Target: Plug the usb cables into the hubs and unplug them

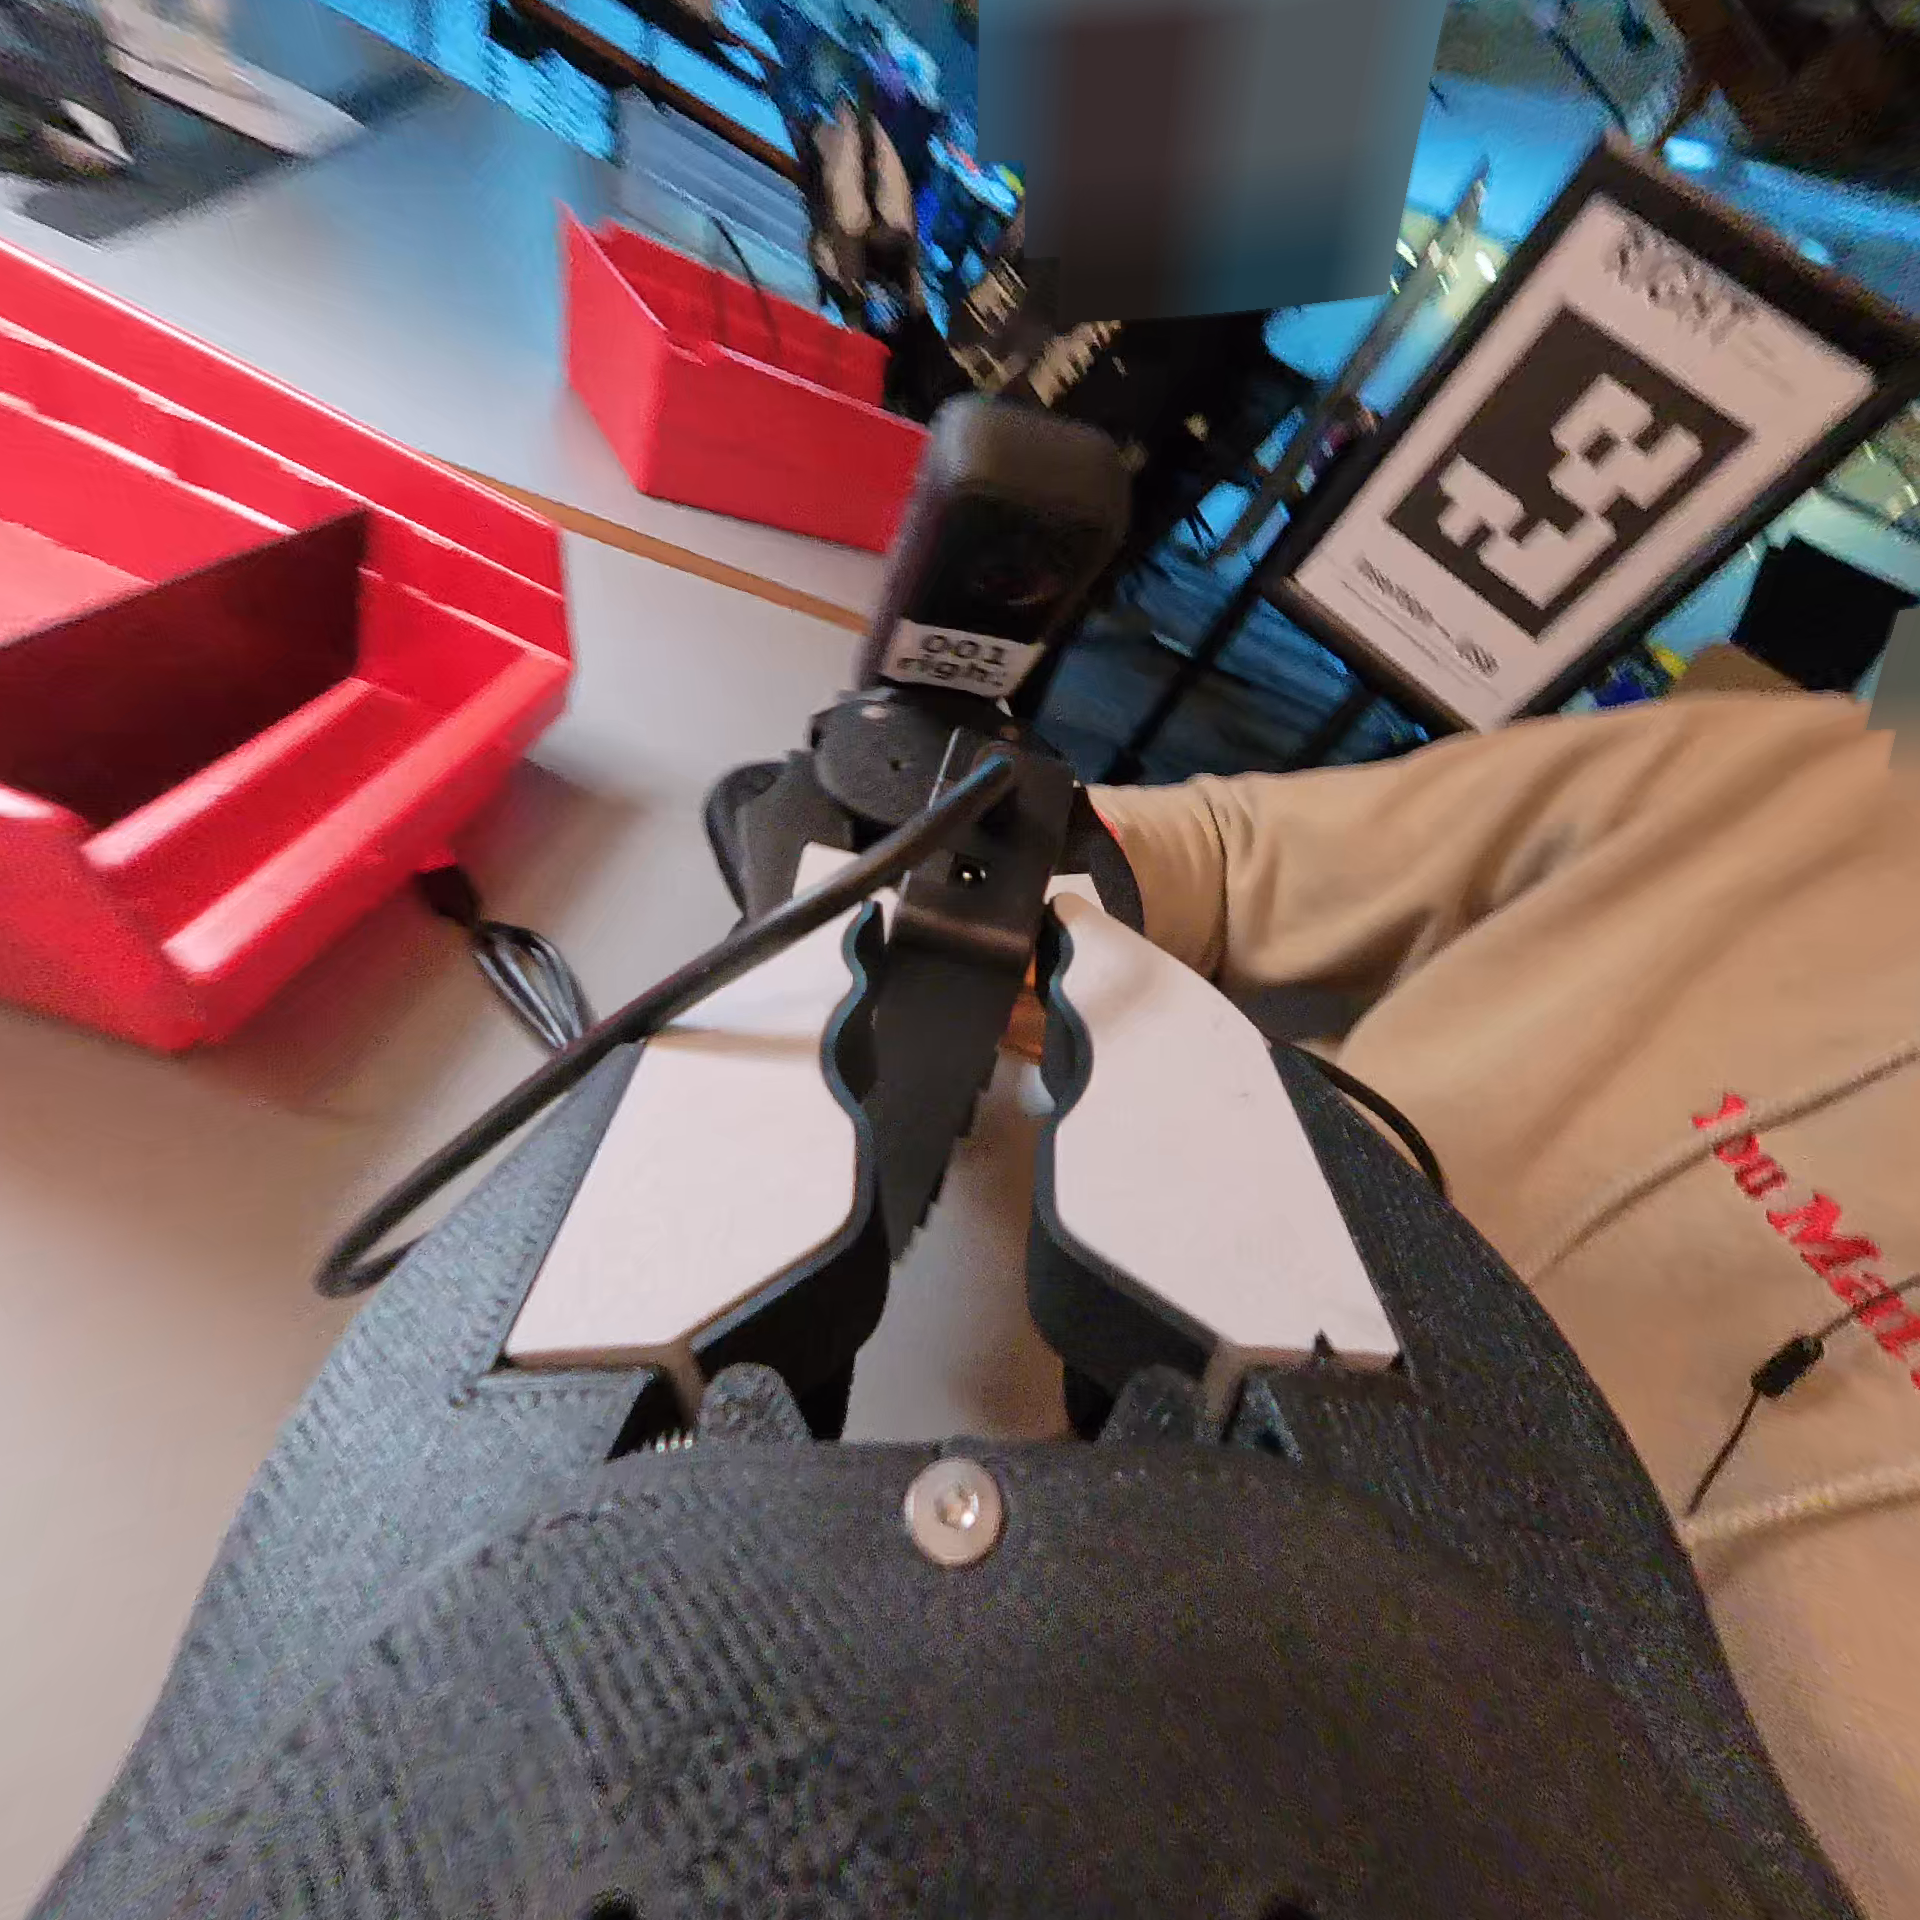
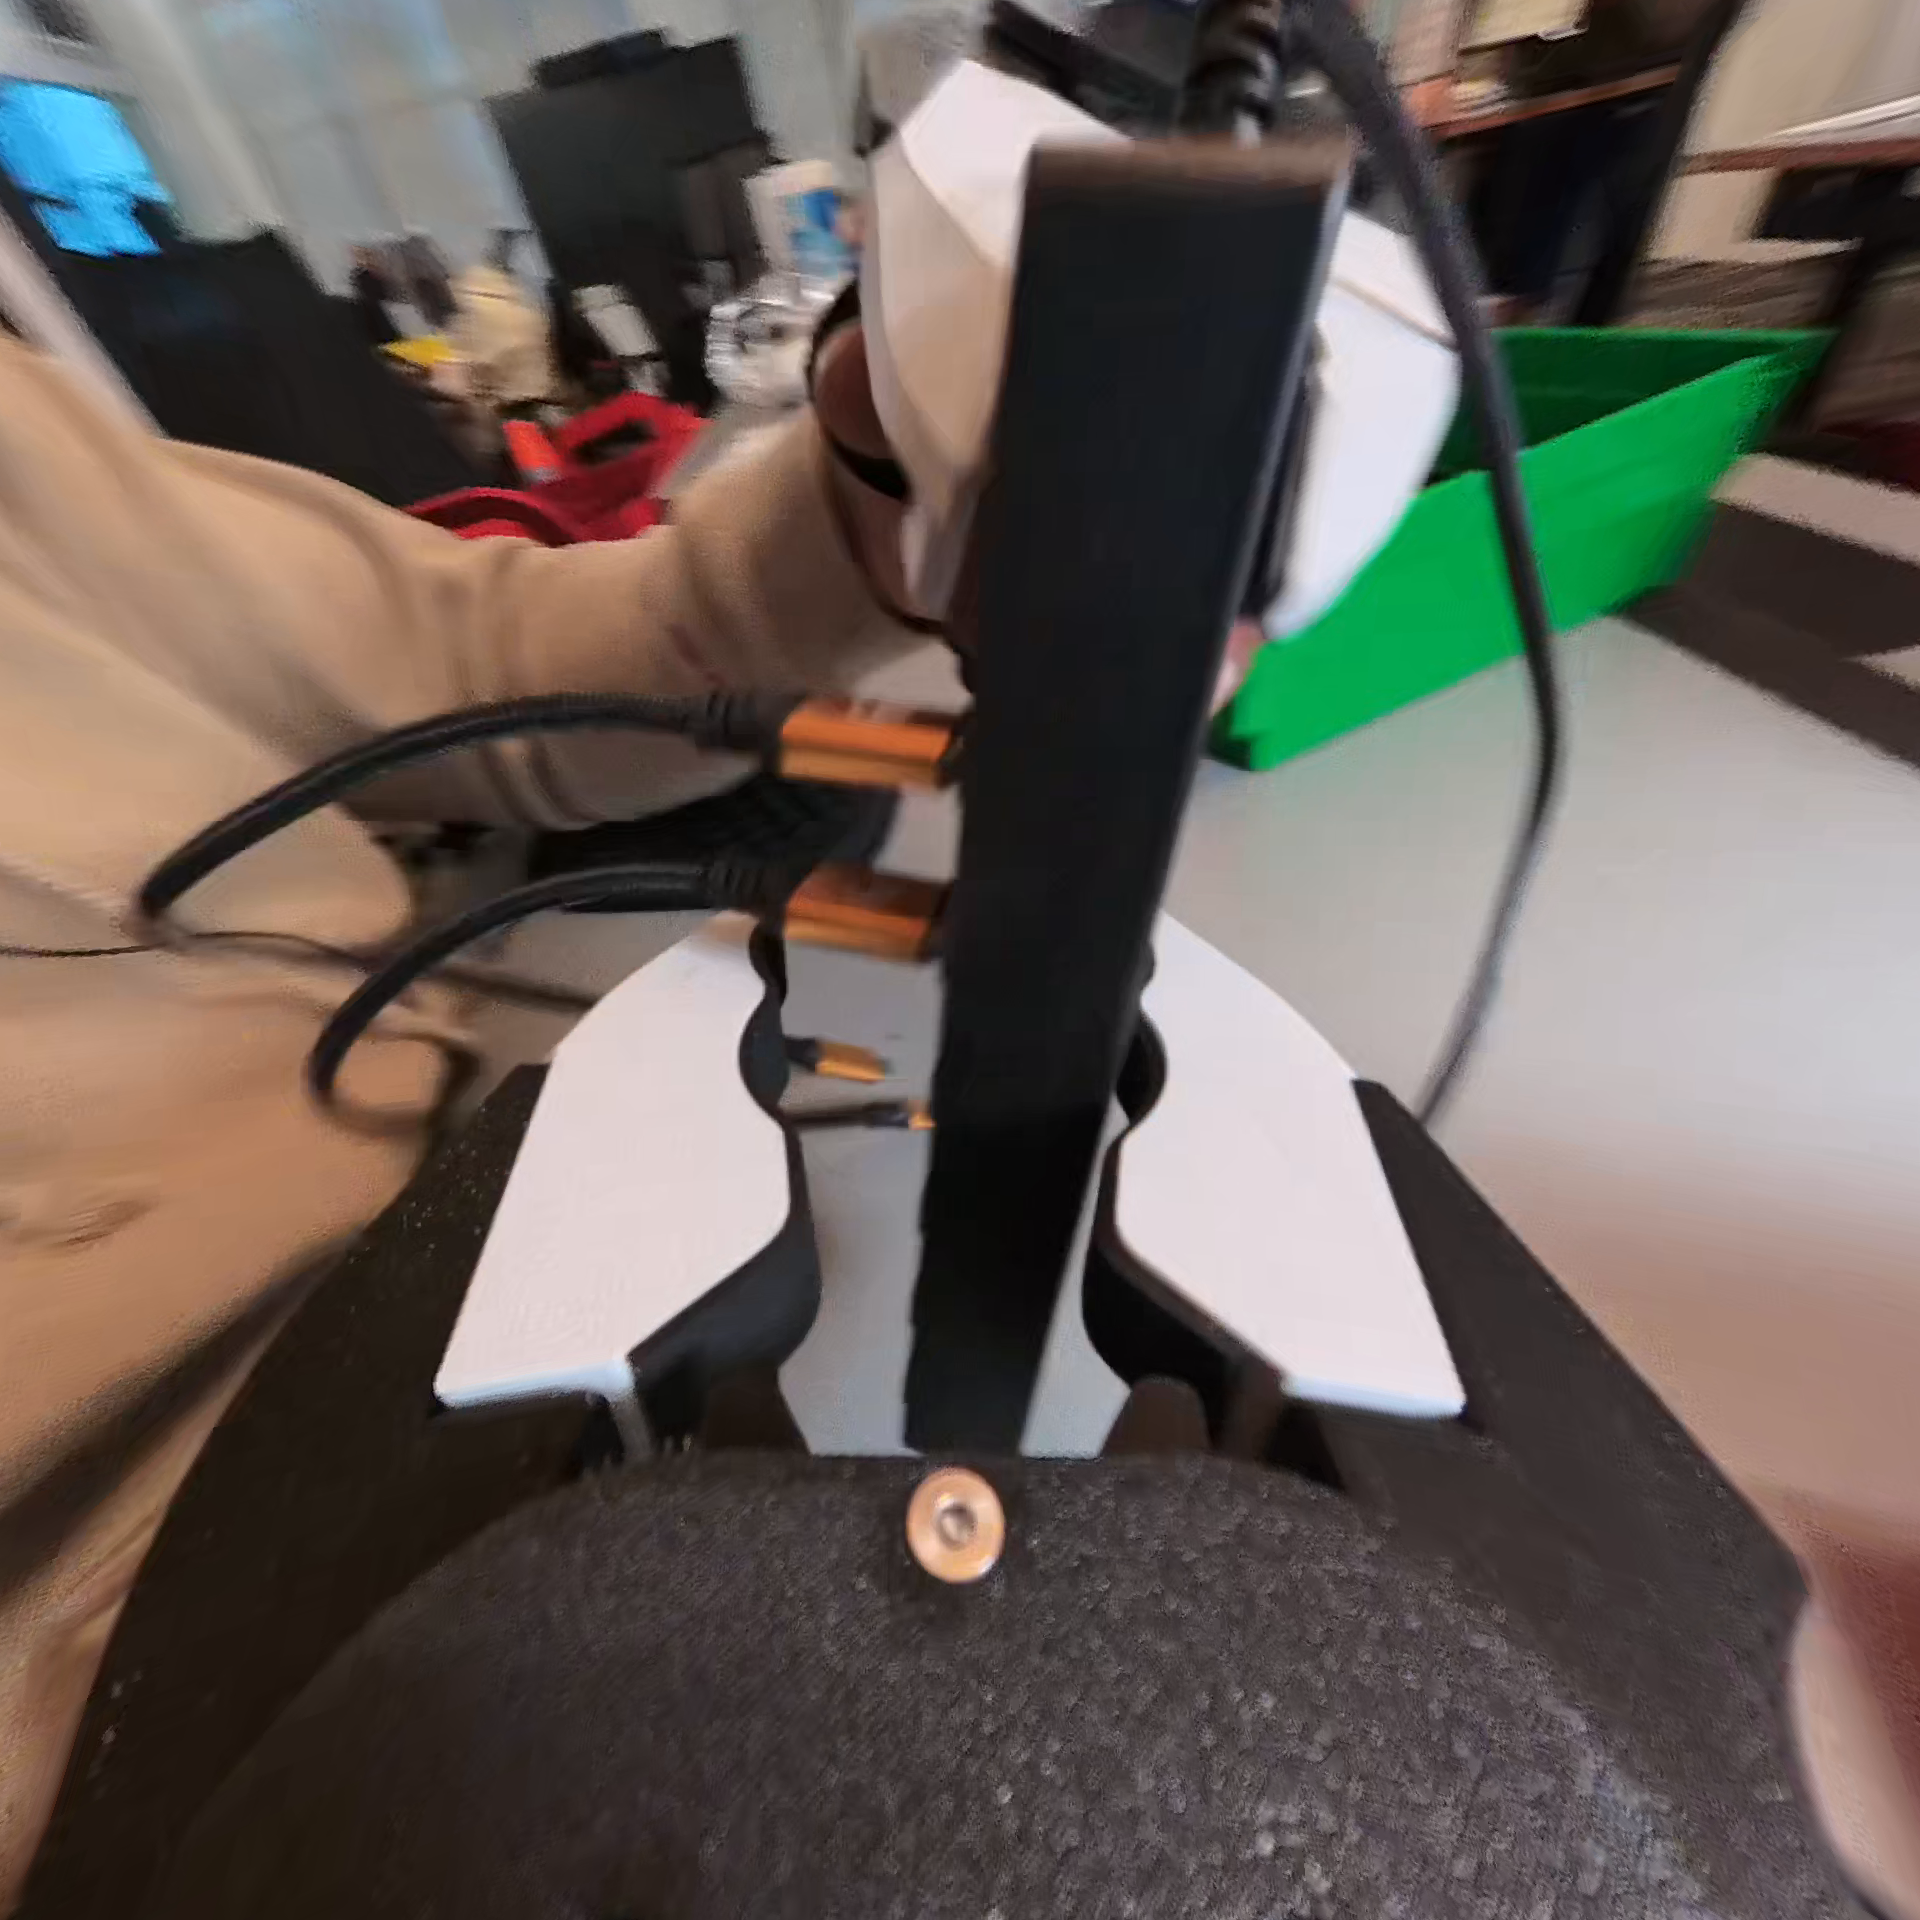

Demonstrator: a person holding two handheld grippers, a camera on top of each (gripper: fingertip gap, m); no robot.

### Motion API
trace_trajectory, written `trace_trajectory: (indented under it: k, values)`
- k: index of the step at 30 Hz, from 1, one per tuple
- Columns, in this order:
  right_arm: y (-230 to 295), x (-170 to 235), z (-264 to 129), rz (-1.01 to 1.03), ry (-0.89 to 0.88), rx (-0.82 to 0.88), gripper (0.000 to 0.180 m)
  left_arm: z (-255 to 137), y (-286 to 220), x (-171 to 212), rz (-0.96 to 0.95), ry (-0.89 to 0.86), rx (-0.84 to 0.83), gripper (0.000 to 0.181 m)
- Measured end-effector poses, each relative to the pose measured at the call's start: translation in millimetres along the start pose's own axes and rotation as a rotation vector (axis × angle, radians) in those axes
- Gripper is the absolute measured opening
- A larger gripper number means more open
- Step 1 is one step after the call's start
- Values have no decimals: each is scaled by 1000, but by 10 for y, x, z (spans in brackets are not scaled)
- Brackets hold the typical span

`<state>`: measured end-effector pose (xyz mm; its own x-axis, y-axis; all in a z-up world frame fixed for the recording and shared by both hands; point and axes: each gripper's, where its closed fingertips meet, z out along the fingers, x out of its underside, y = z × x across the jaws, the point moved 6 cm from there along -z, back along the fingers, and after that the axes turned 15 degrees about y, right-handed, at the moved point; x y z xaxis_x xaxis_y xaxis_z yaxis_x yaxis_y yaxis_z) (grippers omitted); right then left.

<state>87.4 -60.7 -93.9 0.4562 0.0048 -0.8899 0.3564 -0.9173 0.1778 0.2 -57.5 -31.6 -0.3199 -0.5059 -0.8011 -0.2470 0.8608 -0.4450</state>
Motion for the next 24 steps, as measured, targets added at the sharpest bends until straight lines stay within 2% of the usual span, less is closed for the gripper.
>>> trace_trajectory:
  k: [2, 4, 6, 11, 13, 16, 24]
  values:
    - [-116, -3, -70, 5, 16, 148, 53, -166, 69, -21, -37, -68, -44, 26]
    - [-130, -3, -79, -28, 38, 221, 36, -238, 88, -20, -60, -91, -29, 26]
    - [-128, -6, -55, -52, 70, 273, 33, -243, 95, -6, -56, -83, -30, 26]
    - [-117, -161, -209, -24, 84, 244, 24, -342, 1, -34, -49, -106, -24, 30]
    - [-126, -306, -375, -69, 116, 284, 24, -445, -100, -30, -17, -114, -56, 39]
    - [-162, -619, -702, -102, 159, 351, 25, -589, -200, 107, 7, -111, -149, 42]
    - [-494, -1489, -1726, -55, 158, 595, 24, -798, -273, 940, -45, -126, -365, 41]
